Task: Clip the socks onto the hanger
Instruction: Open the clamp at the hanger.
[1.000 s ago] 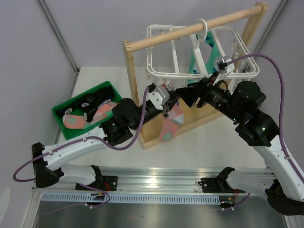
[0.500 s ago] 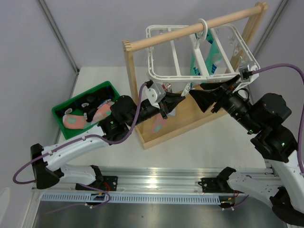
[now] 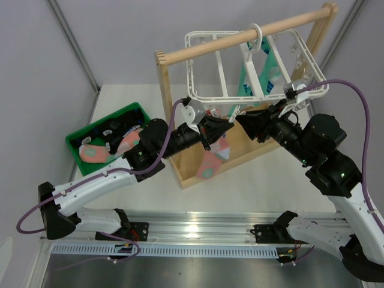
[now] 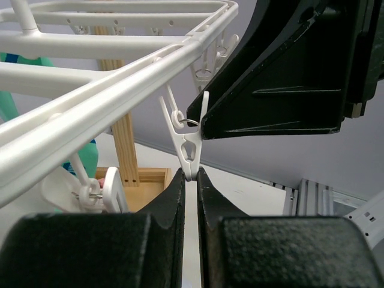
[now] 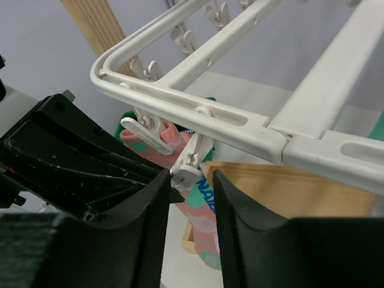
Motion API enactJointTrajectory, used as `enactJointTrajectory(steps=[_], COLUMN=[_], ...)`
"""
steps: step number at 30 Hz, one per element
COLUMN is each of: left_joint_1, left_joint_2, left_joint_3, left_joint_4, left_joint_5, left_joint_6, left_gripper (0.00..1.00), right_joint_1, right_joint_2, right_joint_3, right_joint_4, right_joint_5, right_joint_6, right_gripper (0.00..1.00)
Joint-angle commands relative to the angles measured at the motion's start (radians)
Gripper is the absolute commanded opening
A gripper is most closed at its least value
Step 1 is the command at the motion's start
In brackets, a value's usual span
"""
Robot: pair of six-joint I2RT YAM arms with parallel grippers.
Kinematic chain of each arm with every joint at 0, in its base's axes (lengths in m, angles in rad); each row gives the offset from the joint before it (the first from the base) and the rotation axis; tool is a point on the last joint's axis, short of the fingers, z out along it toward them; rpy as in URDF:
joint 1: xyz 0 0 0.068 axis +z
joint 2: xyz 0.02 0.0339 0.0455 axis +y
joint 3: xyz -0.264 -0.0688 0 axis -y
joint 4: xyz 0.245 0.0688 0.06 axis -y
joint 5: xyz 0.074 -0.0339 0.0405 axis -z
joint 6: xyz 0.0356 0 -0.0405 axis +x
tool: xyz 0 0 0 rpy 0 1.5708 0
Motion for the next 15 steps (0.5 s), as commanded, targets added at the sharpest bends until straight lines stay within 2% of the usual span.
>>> enactJointTrajectory(steps=[1, 4, 11, 15], left_joint_1=[0.003, 0.009, 0.022, 0.029], left_joint_2=[-0.024, -0.027, -0.02, -0.02], left_joint_3=[0.013, 0.012, 0.012, 0.016], left_joint_4=[-0.009, -0.012, -0.017, -0.017], left_joint_5=[0.059, 0.079, 0.132, 0.154], left_joint_6=[-0.072, -0.085, -0.108, -0.121], left_gripper=[0.01, 0.01, 0.01, 0.01], right_joint_1=[-0.008, -0.01, -0.013, -0.014], right_joint_2=[-0.001, -0.007, -0.01, -0.004], right_joint_3=[0.004, 0.002, 0.002, 0.002], right_joint_4=[0.031, 0.046, 0.064, 0.075], right_joint_5=[0.0, -0.015, -0.031, -0.049], right_joint_6=[-0.019, -0.024, -0.048, -0.057], right_gripper=[0.35, 0.31, 0.31, 0.24])
